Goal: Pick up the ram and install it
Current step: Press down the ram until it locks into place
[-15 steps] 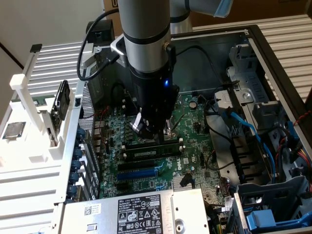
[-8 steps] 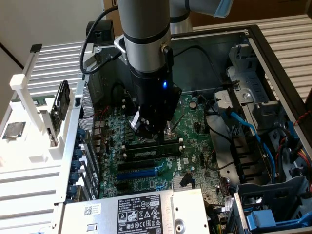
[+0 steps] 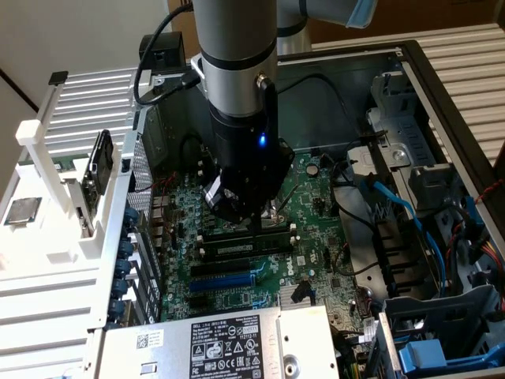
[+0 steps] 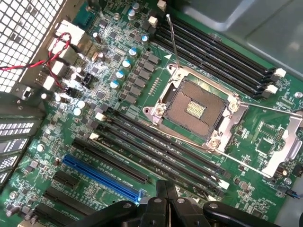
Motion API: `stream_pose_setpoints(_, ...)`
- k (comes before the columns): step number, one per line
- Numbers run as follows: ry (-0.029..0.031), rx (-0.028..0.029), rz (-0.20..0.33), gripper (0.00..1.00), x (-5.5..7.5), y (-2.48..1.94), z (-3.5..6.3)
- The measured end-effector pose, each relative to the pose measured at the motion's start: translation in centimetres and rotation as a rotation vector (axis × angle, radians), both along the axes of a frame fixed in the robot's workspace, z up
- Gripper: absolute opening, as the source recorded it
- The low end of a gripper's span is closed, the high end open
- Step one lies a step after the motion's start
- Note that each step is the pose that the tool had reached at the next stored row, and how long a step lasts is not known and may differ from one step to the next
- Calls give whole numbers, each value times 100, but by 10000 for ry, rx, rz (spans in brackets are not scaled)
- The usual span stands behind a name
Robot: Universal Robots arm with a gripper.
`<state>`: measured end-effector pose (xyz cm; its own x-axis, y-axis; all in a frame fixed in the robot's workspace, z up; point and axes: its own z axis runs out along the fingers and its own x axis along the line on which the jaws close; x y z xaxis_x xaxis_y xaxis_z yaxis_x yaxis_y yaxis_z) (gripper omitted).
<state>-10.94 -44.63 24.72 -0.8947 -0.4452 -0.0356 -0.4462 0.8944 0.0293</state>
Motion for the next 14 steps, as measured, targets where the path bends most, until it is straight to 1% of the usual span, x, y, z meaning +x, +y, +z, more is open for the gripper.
stream_pose_setpoints(2, 61, 2, -198, 10, 0, 0, -1)
stream_pose_setpoints(3, 119, 1, -394, 10, 0, 0, -1)
stream_pose_setpoints(4, 146, 1, -503, 10, 0, 0, -1)
stream_pose_setpoints(5, 191, 2, -716, 10, 0, 0, -1)
stream_pose_setpoints(14, 414, 3, -1658, 10, 0, 0, -1)
